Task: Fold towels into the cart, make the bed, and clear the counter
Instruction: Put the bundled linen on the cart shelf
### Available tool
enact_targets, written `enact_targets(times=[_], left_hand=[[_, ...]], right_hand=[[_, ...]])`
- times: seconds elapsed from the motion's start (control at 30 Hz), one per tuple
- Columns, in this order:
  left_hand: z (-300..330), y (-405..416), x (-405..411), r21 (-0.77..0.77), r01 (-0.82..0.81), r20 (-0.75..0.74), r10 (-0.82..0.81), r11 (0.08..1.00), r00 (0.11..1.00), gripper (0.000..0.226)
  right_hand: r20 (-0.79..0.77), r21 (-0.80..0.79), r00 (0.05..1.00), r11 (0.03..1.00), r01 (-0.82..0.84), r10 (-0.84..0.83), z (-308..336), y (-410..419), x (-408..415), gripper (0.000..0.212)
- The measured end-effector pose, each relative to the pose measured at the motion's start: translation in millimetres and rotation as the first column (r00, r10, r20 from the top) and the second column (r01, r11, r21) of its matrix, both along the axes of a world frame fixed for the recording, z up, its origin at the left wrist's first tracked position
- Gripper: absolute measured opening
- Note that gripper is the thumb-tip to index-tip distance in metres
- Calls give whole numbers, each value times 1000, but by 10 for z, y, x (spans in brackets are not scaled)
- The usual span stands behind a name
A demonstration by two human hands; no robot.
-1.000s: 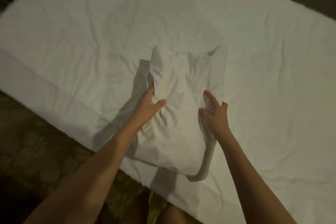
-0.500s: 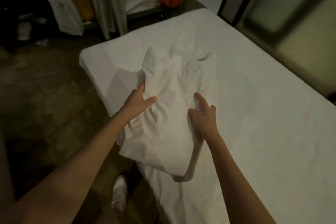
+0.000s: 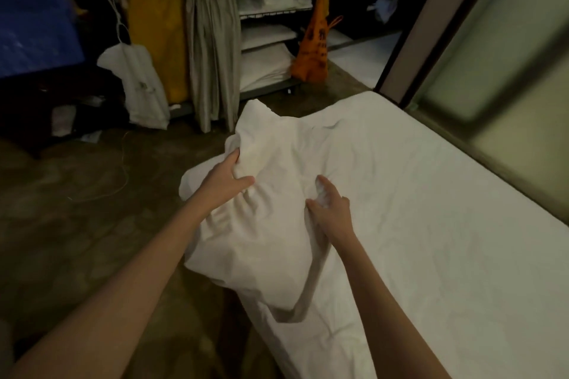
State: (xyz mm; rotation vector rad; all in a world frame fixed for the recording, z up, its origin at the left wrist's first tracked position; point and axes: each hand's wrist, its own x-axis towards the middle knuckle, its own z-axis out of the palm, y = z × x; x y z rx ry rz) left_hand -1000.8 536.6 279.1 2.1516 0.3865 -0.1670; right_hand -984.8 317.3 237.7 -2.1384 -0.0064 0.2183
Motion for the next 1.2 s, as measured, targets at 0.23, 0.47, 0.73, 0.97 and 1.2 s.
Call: enact_targets(times=[0.23,0.47,0.73,0.97,1.2], left_hand=[[71,627,1274,-74,93,-18,-95,993,995,76],[206,1004,2730,-37,179,-5,-179,983,984,77],[13,1501,4204,-12,328,-35,-328,945,944,77],[-338,2335,5487,-53,495,-117,-497,868,860,75],[-418,3076,6544,-89,495,-149,-503,864,852,77]], right_hand=[[-55,46,991,991,128,-125,112,599,1107,56],[-89,68,970,970,233,-227,188,990,2390,56],[-97,33,918,920,390,-385,85,1511,3558,55],[-129,12,831,837,547,-541,-287,2431,4538,56],[-158,-9,832,843,538,-532,-324,3156,5477,56]])
